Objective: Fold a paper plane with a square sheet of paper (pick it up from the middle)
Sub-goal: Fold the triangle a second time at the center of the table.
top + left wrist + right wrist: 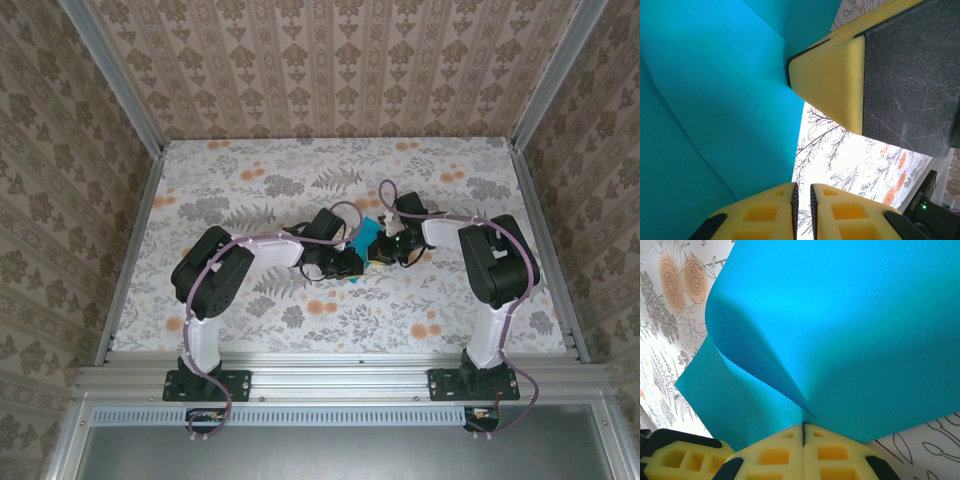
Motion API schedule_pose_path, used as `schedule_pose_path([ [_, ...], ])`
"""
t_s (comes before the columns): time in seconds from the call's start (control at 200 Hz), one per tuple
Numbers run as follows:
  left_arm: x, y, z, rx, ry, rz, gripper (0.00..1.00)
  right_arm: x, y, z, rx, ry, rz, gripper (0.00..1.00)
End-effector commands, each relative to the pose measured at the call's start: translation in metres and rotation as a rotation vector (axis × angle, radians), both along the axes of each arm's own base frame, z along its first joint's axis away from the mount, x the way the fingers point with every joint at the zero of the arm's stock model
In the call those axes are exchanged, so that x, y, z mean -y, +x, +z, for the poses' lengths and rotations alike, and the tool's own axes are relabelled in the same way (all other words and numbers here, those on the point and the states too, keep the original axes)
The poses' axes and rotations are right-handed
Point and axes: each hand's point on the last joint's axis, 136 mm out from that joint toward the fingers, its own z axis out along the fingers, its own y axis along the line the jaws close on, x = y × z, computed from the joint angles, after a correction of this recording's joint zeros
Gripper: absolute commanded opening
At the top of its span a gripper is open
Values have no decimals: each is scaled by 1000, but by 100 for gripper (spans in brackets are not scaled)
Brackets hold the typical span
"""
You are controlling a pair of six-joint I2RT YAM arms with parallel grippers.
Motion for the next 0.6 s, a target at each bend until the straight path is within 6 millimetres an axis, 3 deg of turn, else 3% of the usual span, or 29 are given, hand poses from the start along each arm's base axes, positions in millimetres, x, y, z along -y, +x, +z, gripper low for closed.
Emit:
schedule_pose_path([
  [0.0, -7, -14, -11, -18, 35, -58, 18, 10, -17, -25, -80, -94, 11, 6],
  [0.595, -23, -30, -31, -53, 88, -80, 18, 12, -17, -25, -78, -105, 17, 6],
])
